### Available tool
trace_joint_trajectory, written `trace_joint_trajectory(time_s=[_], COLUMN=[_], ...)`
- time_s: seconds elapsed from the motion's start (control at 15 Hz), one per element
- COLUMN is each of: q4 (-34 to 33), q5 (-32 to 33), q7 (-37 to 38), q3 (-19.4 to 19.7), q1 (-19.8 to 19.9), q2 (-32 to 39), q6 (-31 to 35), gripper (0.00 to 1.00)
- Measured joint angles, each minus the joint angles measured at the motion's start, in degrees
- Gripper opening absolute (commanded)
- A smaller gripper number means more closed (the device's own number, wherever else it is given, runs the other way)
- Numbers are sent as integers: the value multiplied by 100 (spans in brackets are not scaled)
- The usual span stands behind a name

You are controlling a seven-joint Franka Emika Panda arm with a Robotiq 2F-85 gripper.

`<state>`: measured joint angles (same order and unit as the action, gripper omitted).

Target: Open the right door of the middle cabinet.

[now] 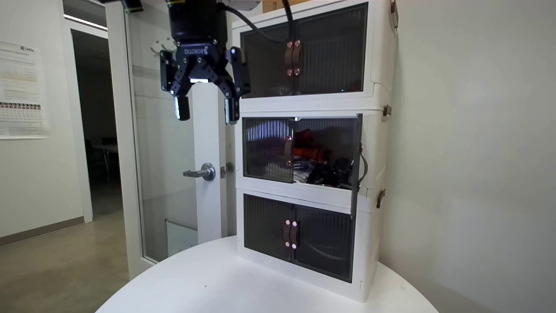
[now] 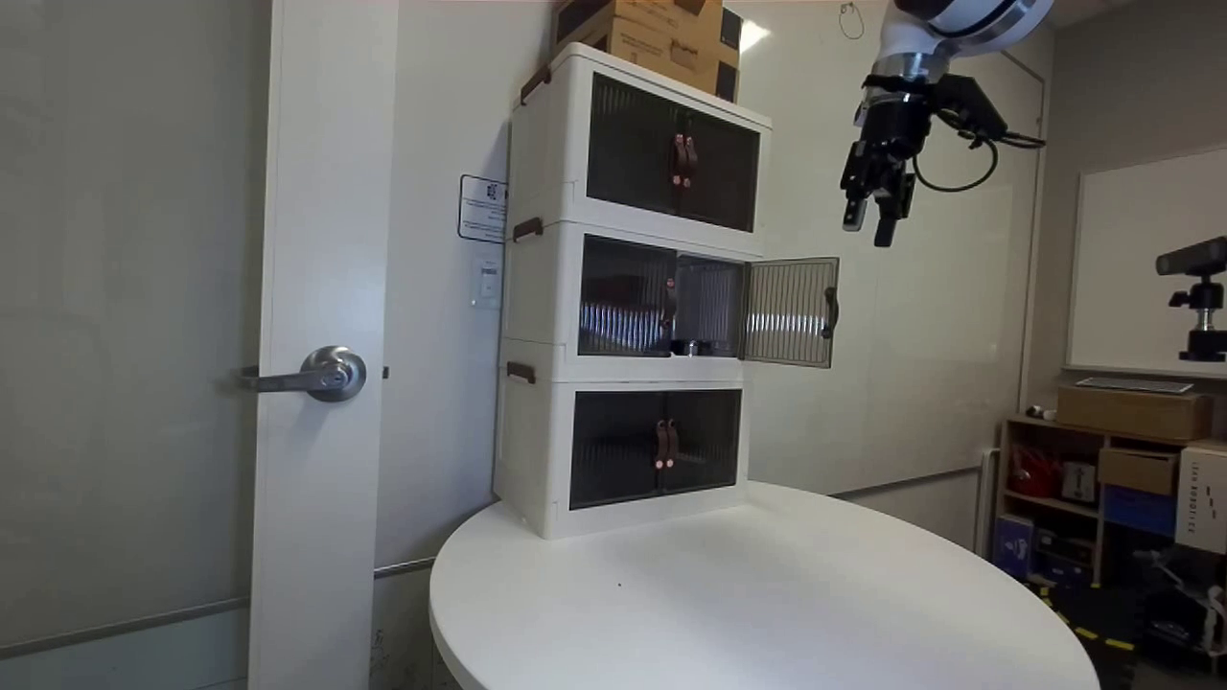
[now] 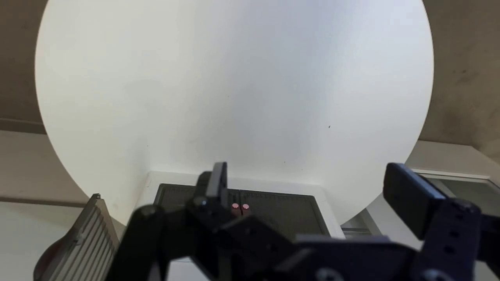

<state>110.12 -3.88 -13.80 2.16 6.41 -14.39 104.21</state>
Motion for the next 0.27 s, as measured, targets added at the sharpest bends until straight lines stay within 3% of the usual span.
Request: trace_joint_trajectory(time_s=[0.27], q4=[163], q5=[-23], q7=[55], q3=[20], q1=[-18], q2=[-137], q6=[64], gripper=[100])
